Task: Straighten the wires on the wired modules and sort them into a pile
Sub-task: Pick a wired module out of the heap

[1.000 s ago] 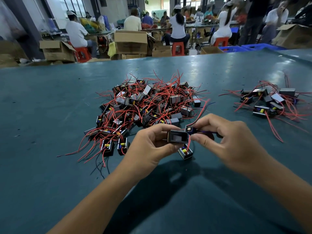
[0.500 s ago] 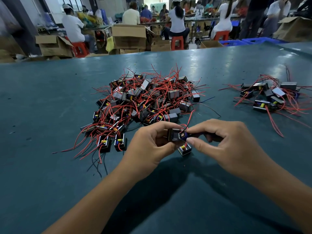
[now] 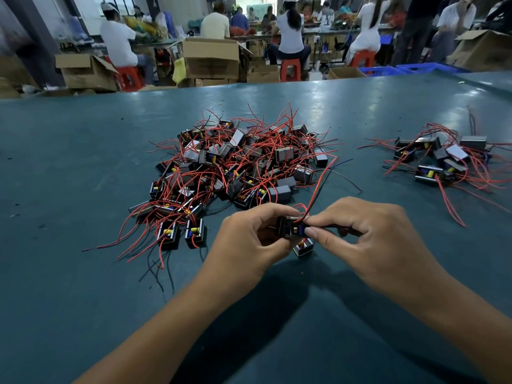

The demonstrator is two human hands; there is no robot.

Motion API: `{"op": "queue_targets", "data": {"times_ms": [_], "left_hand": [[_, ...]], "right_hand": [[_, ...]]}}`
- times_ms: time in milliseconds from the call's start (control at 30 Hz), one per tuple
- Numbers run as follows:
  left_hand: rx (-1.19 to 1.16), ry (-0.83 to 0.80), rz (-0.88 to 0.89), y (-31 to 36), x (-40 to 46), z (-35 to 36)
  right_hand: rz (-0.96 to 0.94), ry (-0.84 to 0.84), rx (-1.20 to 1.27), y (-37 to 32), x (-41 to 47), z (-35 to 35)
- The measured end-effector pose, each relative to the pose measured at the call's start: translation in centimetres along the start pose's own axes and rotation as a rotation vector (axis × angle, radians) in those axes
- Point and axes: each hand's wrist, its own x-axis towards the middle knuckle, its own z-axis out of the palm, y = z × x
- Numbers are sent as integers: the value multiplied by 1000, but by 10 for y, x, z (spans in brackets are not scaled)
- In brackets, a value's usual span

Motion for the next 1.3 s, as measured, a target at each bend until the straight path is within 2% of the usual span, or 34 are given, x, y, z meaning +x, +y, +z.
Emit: {"op": "queue_targets", "data": {"times_ms": [100,433,667,1000,1300], "left_hand": [[6,-7,-1,0,1,2],[82,1,21,3,0,2],[109,-15,25,2,0,2],[62,-19,33,3,-1,2],[87,-47,101,4,-5,-4]], "right_hand": [[64,16,91,3,1,1],[251,-95,306,12,4,0],[304,-109,324,11,6,0],[421,-91,496,7,9,3],[454,-188,484,4,8,4]]}}
